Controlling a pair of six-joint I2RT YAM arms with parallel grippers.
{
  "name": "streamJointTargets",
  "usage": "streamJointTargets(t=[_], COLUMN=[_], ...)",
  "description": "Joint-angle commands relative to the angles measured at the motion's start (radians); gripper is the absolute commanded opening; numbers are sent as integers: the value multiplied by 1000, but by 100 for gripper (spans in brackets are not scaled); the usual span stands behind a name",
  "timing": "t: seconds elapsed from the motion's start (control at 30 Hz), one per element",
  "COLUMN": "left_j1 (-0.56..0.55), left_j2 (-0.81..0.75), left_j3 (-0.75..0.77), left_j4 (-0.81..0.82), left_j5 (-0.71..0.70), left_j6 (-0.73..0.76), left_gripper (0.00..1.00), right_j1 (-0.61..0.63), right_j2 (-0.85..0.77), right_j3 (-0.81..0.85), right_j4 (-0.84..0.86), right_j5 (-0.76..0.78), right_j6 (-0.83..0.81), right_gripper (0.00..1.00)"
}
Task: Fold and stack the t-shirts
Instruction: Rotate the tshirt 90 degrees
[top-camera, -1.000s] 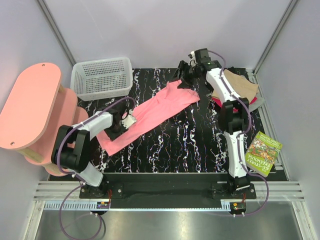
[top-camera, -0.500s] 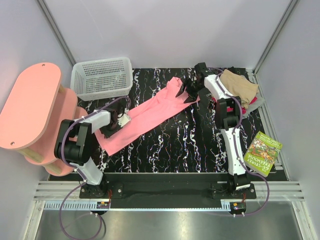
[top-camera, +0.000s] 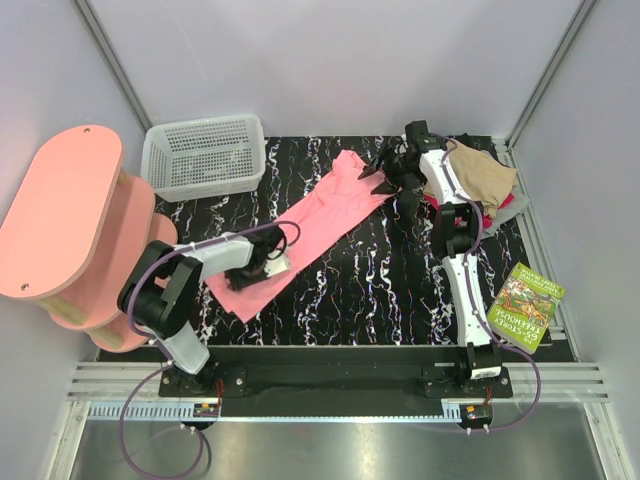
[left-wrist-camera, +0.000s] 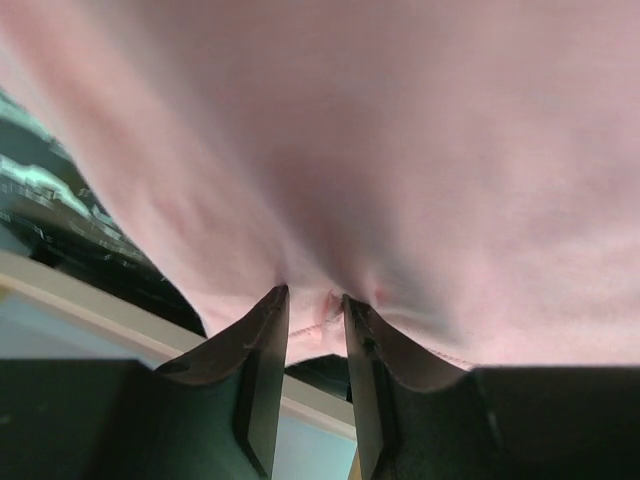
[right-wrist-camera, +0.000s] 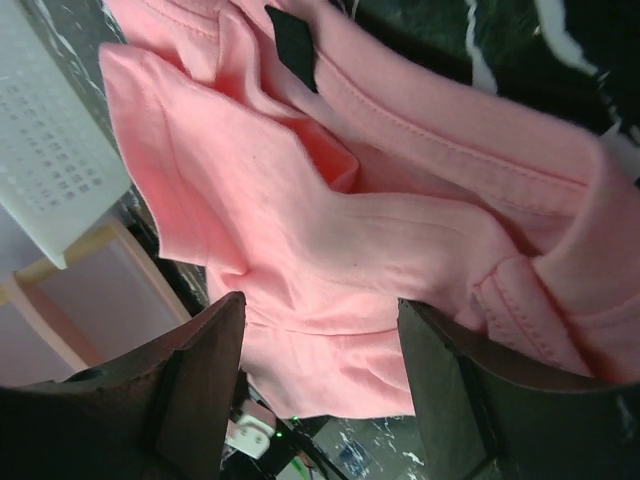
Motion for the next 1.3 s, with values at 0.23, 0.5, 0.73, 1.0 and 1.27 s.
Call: streamJointTargets(t=[0.23,0.5,0.73,1.0,1.27], left_j1=[-347,-504,-585,-494,-289], left_j2=[126,184,252,50,-253], left_j3=[78,158,253,498,566], left_j4=[-162,-214,-237,-243,-254], left_j5=[227,355,569,643,616], left_j6=[-146,-177,-174,-227,-261], left_gripper=[32,31,31,28,30], right_j1=[-55,-55,-23,11,98], right_j2=[25,30,-7,-163,-423], right_j3=[41,37,-21,-47,-242], right_j4=[161,248,258,105,-17], right_j5=[-156,-223,-219,-35,203], right_j6=[83,121,71,-89,-221], right_gripper=[71,70,72,75,79])
